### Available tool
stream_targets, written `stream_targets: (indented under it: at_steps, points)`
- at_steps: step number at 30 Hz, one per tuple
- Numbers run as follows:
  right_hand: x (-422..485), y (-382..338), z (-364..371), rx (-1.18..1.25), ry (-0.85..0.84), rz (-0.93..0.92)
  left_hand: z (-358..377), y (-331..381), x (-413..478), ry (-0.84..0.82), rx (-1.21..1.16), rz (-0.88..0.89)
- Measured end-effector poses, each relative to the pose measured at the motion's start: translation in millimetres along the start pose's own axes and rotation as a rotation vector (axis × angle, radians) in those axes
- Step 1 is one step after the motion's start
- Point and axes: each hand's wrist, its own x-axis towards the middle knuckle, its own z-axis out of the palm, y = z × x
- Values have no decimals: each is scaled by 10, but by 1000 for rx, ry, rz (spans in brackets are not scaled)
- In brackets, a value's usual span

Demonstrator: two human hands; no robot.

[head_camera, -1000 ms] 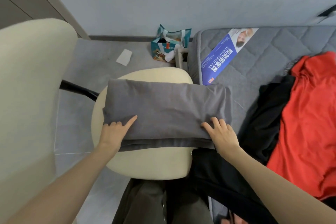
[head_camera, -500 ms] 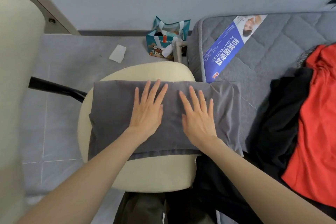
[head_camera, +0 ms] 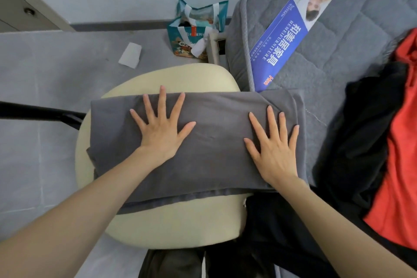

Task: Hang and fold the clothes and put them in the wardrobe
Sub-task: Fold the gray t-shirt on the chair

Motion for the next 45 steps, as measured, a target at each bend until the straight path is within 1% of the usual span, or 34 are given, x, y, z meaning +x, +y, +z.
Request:
stream_targets:
  at_steps: [2, 4, 6, 7, 10, 13, 16, 18, 20, 23, 25, 27, 30, 31, 32, 34, 36, 38, 40, 42, 45]
  points:
    - [-120, -60, -51, 64, 15, -6, -159, 122, 92, 55, 30, 133]
    - [-251, -106, -76, 49, 9, -72, -317, 237, 225, 116, -11, 246]
    - [-330, -118, -102, -32, -59, -150, -418, 307, 342, 136, -123, 258]
    - [-327, -114, -125, -70, -106, -178, -444, 316, 384, 127, -152, 239]
    - [-252, -111, -169, -158, -204, -221, -460, 271, 428, 53, -135, 197]
    - [-214, -176, -178, -173, -217, -220, -430, 165, 357, 12, -189, 154]
    - [-168, -225, -173, -213, -192, -271, -400, 3, 235, -74, -268, 56]
    - [-70, -261, -201, -233, -117, -328, -360, -125, 130, -122, -355, -27]
    - [77, -330, -254, -241, -46, -367, -300, -230, -11, -128, -408, -125]
    - [291, -470, -325, -303, -17, -419, -212, -331, -245, -138, -417, -270]
    - [429, -541, -373, -305, -9, -408, -172, -393, -359, -203, -460, -333]
    - [537, -593, -404, -269, -24, -388, -141, -424, -455, -268, -486, -341]
    - [490, -658, -372, -185, -31, -396, -92, -365, -582, -338, -357, -276]
    - [402, -662, -352, -119, 1, -367, -78, -339, -607, -331, -353, -284]
    - [288, -646, -332, -26, 47, -313, -76, -317, -614, -308, -402, -312]
    - [34, -552, -270, 151, 123, -181, -120, -292, -560, -195, -590, -384]
    - [-210, -416, -168, 219, 116, -96, -188, -279, -448, -114, -733, -397]
    - [-398, -314, -63, 332, 64, 11, -248, -264, -337, -154, -788, -364]
    - [-499, -297, -5, 540, 24, 184, -277, -240, -246, -206, -812, -322]
    - [-513, -342, 27, 709, 38, 304, -272, -212, -205, -235, -850, -299]
    - [-437, -440, -20, 759, 26, 415, -206, -196, -209, -216, -855, -311]
